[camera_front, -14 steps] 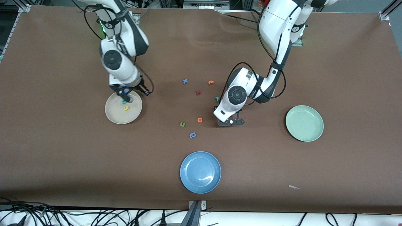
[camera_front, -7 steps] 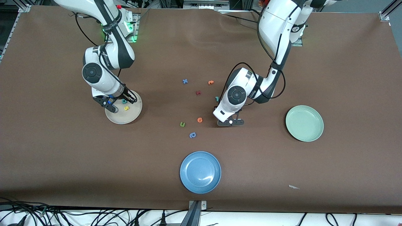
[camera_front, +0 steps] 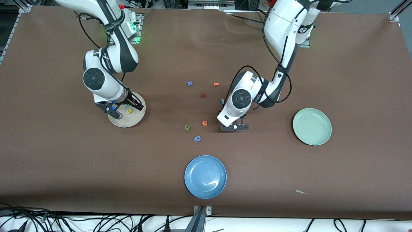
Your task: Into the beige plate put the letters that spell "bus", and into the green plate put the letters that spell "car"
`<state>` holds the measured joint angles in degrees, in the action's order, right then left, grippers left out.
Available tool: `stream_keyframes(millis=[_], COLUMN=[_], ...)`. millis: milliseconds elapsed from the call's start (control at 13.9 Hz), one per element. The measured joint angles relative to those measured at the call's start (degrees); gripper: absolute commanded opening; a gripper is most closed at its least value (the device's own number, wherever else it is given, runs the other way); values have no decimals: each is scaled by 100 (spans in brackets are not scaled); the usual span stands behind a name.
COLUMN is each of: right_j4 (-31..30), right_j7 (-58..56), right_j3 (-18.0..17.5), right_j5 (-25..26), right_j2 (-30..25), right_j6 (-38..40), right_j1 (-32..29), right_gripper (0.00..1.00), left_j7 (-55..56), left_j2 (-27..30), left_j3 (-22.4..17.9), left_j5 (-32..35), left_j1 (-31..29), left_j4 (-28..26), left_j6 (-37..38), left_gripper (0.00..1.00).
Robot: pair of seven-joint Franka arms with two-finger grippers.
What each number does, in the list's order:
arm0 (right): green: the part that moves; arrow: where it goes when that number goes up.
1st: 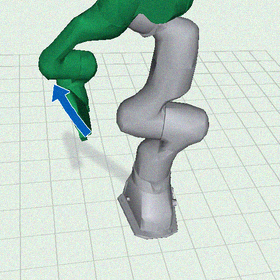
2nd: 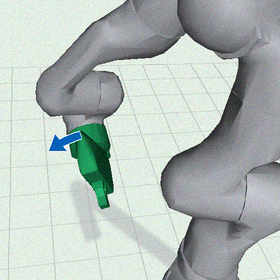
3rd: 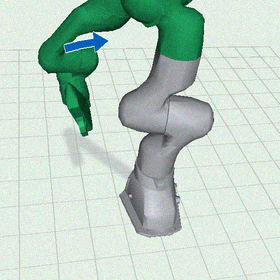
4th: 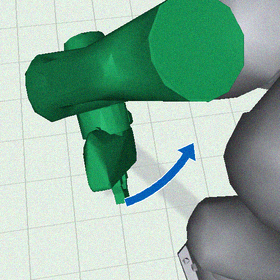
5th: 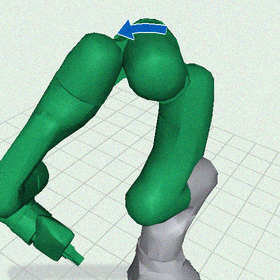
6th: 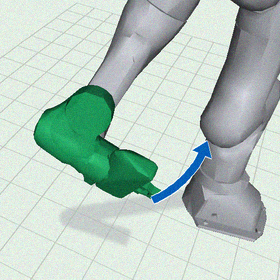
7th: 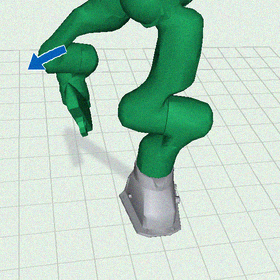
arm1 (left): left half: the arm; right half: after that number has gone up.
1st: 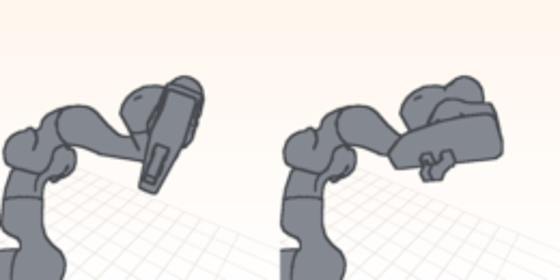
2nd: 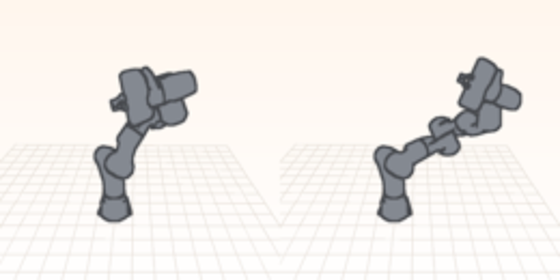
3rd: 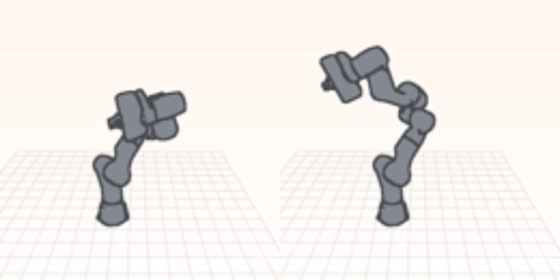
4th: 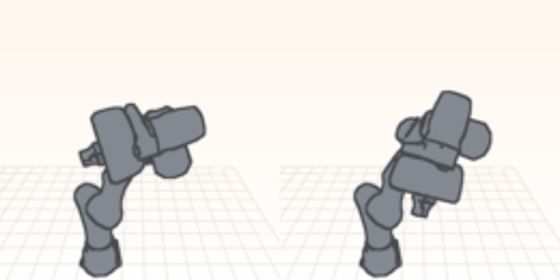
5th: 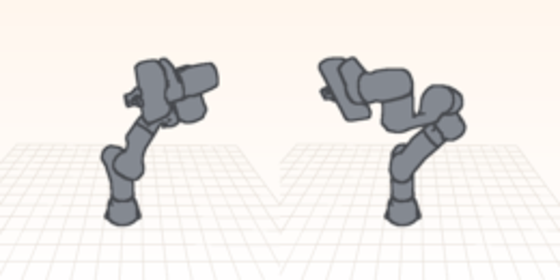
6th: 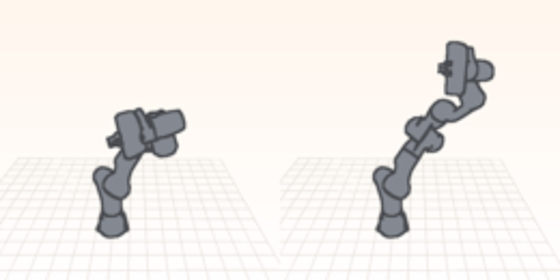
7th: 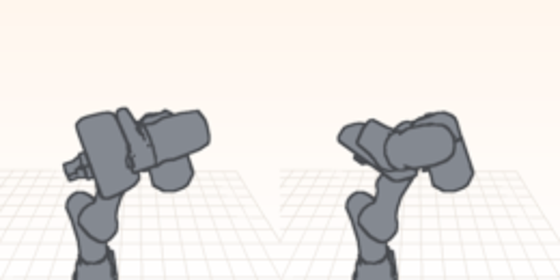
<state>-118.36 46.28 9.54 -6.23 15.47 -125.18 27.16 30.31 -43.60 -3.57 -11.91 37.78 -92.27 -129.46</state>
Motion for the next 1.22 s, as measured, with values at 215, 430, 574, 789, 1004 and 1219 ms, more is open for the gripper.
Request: stream_keyframes(millis=[215,430,574,789,1004,1219], right_j4=[995,1779,2159,2797,3019,3040], right_j7=[-103,-599,-1247,-2611,-3942,-4284], right_j3=[49,132,287,375,296,-315], right_j5=[0,0,-2,-225,-367,-336], right_j2=[-96,-135,-136,-142,-192,-409], right_j6=[959,1498,1885,2740,3151,3289], right_j1=[-2,-12,-85,-697,-1498,-2245], right_gripper=[99,99,99,99,99,99], left_j7=[-15,-18,-18,-17,-14,-18], left_j2=[-1,3,3,3,8,175], left_j3=[-8,-13,-13,-13,-21,-38], left_j5=[8,8,8,8,8,8], left_j1=[-2,-4,-6,-7,-39,-249], left_j4=[22,43,48,48,71,219], left_j6=[127,210,223,225,238,790], left_gripper=[37,24,24,7,0,0])
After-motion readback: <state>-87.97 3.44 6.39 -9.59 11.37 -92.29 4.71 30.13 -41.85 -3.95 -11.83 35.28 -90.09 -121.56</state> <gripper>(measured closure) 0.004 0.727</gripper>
